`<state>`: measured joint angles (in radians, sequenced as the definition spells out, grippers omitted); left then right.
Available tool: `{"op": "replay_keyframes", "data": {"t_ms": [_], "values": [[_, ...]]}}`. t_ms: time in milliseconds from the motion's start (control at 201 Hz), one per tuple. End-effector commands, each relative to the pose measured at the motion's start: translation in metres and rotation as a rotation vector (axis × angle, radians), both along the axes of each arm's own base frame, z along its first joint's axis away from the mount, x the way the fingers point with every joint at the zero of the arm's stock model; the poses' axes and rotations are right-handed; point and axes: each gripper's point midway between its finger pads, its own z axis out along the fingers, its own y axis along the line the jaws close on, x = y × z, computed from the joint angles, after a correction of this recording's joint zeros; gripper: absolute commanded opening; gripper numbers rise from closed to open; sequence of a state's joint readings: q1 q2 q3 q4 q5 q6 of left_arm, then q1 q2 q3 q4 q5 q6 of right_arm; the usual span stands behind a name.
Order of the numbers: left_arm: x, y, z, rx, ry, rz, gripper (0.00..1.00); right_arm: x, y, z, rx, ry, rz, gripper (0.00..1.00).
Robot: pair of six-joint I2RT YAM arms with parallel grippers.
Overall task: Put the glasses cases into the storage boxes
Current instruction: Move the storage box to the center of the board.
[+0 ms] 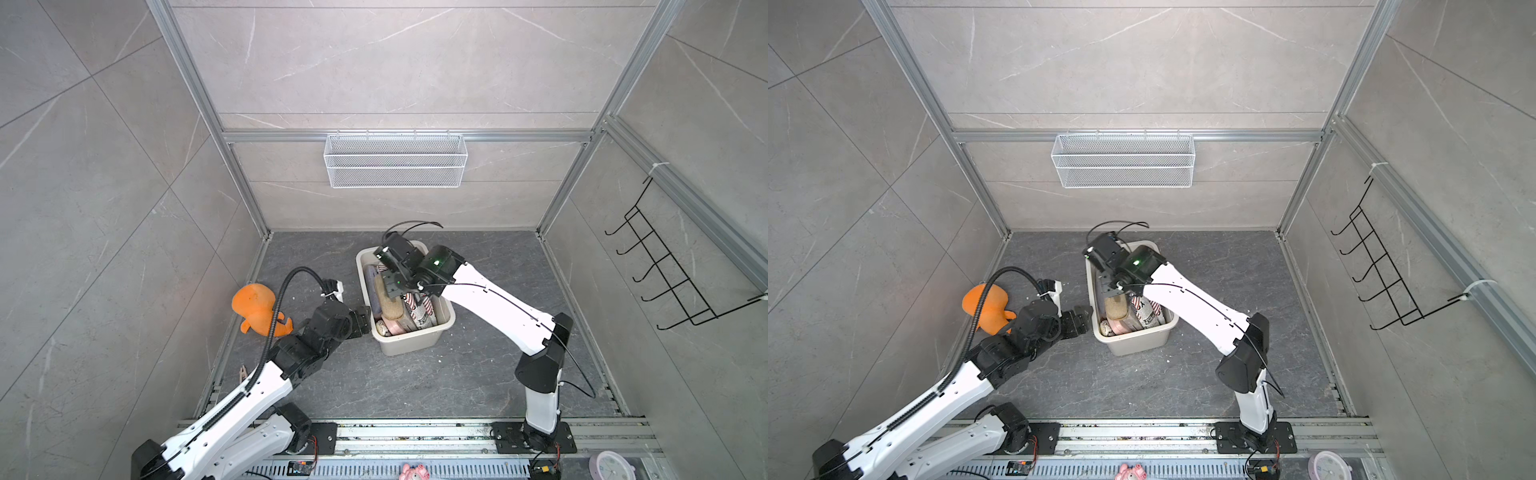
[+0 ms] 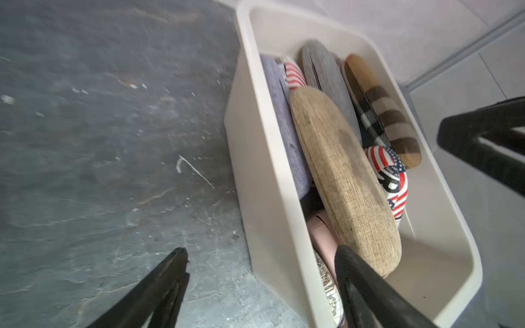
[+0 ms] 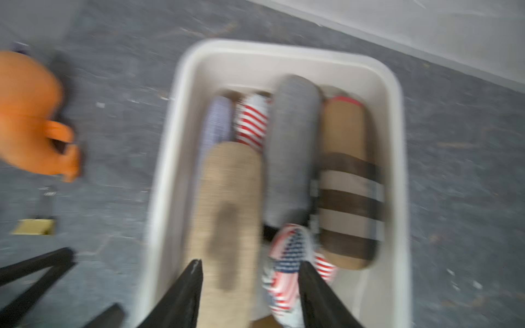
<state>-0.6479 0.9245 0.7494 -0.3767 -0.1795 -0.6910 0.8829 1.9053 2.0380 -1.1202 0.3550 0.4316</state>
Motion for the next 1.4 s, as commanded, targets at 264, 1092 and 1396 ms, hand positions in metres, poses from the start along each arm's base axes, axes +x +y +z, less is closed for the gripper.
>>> {"op": "replay_keyframes", "data": {"t_ms": [264,1092,1396], "values": [[0.022,-0.035,-0.007,-0.121,0.105,-0.143,0.66,-0.029,-0.092,-0.054,-0.016,0.19,0.012,0.39],[0.055,-0.059,-0.009,-0.052,0.088,-0.222,0.32,-0.069,-0.098,-0.075,0.165,0.149,-0.203,0.14],[0.048,-0.039,0.005,0.002,0.033,-0.181,0.56,-0.065,-0.103,-0.034,0.199,0.061,-0.185,0.49]]}}
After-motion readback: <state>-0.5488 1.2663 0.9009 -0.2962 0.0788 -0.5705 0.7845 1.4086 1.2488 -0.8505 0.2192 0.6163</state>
